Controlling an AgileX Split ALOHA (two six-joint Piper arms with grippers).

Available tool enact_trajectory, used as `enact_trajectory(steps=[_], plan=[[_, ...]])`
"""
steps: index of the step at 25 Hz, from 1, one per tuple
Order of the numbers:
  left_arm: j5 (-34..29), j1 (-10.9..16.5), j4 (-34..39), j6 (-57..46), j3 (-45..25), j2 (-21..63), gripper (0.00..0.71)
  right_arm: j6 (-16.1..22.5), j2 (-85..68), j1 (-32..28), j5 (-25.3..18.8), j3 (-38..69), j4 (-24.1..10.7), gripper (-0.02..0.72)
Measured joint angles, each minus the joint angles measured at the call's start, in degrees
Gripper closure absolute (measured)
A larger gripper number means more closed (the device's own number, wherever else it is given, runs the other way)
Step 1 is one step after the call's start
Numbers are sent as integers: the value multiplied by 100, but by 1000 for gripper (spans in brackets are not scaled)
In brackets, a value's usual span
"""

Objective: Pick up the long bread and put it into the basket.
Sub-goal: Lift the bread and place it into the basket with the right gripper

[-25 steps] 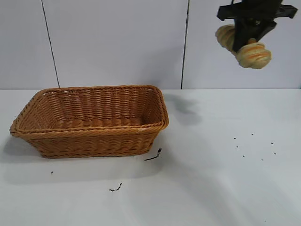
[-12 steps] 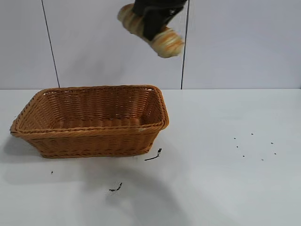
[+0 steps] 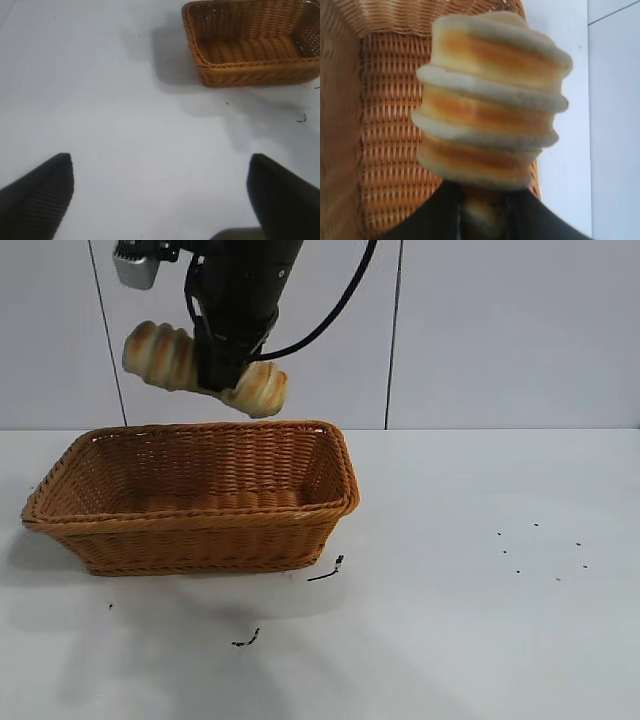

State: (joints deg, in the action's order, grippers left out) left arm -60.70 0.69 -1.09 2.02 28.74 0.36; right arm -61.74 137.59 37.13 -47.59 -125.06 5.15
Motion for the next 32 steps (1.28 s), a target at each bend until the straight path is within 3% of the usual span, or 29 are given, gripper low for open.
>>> enact_trajectory(steps=[8,10,12,15,18,27,29,32], plan=[[0,0,0,0,0,0,17,-39,527,0,266,5,107,594],[0,0,0,0,0,0,17,50,527,0,283,5,160,559],[0,0,0,0,0,0,17,155,527,0,277,5,251,423],[0,0,0,0,0,0,17,189,527,-17,259,5,439,140],[0,0,0,0,0,0,17,194,521,-47,223,0,488,39],[0,0,0,0,0,0,17,282,70,-58,68,0,627,14],[0,0,0,0,0,0,17,534,-127,-58,63,0,796,14],[0,0,0,0,0,0,17,1369,-428,-58,56,0,979,14]])
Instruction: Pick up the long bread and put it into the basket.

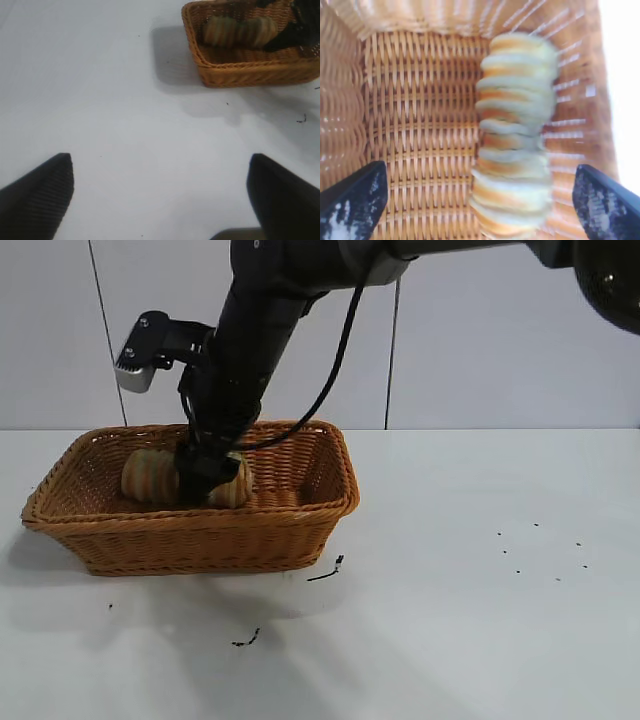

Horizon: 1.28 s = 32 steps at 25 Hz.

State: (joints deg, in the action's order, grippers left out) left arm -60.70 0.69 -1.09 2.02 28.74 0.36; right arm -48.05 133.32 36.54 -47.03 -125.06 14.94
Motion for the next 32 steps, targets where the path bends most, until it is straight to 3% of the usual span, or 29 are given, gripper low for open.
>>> enact_trajectory(steps=[3,6,9,11,15,19,24,32], plan=[[0,0,0,0,0,0,17,1396,-277,0,-6,0,61,14],[0,0,0,0,0,0,17,2819,-431,0,-221,0,-277,14],[0,0,0,0,0,0,17,3792,-458,-22,-531,0,-814,14],[0,0,0,0,0,0,17,4166,-458,-97,-745,0,-1073,14],[0,0,0,0,0,0,17,4392,-458,-385,-936,0,-1171,14],[0,0,0,0,0,0,17,4635,-458,-1063,-1133,0,-1188,14],[0,0,0,0,0,0,17,4626,-458,-2371,-1498,0,-1243,14],[0,0,0,0,0,0,17,4610,-458,-3609,-1943,0,-1179,14]])
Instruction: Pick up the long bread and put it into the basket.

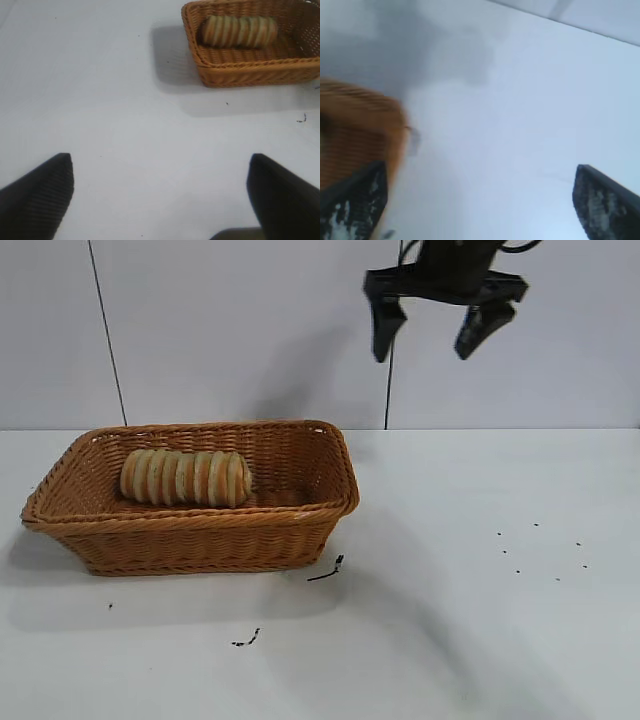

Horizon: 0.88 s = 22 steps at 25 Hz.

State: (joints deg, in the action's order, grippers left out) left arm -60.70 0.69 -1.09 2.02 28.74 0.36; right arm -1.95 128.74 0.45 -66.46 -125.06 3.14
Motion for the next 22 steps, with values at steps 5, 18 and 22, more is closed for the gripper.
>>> enact_trajectory(steps=[5,18,22], plan=[[0,0,0,0,0,0,17,-97,0,-125,-259,0,97,14],[0,0,0,0,0,0,17,-134,-971,-80,-266,661,153,13],[0,0,0,0,0,0,17,-134,-1962,-80,-266,1735,158,13]])
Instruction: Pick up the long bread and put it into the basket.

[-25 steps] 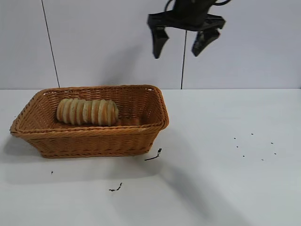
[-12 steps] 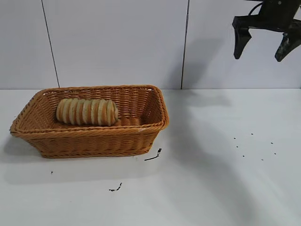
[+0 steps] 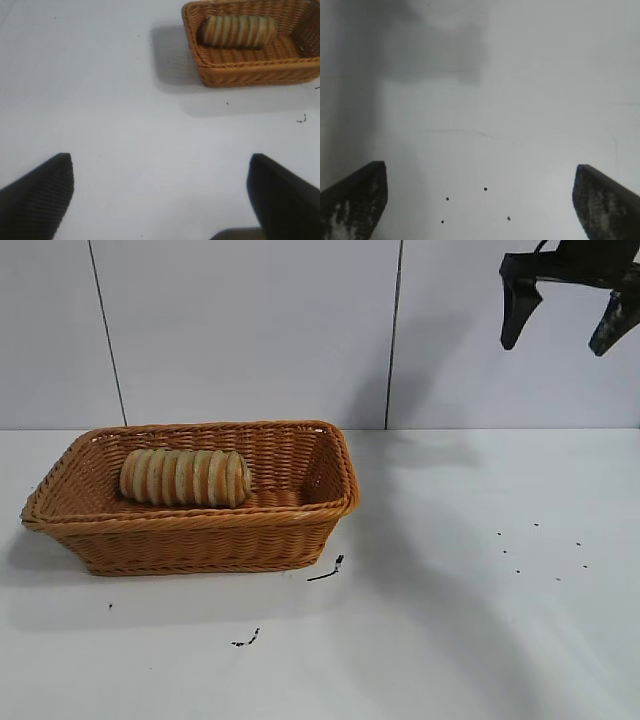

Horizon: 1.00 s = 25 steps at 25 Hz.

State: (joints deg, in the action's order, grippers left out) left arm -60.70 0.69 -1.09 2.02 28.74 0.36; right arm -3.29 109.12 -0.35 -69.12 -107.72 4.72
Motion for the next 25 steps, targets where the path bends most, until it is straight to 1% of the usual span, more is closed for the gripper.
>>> enact_trajectory(steps=[8,14,16,19,21,25], plan=[[0,0,0,0,0,0,17,-27,-2568,0,0,2703,-11,13],[0,0,0,0,0,0,17,-59,-4561,0,11,4836,-98,13],[0,0,0,0,0,0,17,-59,-5238,0,149,5522,-155,13],[0,0,0,0,0,0,17,-64,-6363,0,515,6514,-203,13],[0,0,0,0,0,0,17,-64,-7054,0,760,7012,-203,13],[0,0,0,0,0,0,17,-58,-8477,0,988,7692,-144,13]])
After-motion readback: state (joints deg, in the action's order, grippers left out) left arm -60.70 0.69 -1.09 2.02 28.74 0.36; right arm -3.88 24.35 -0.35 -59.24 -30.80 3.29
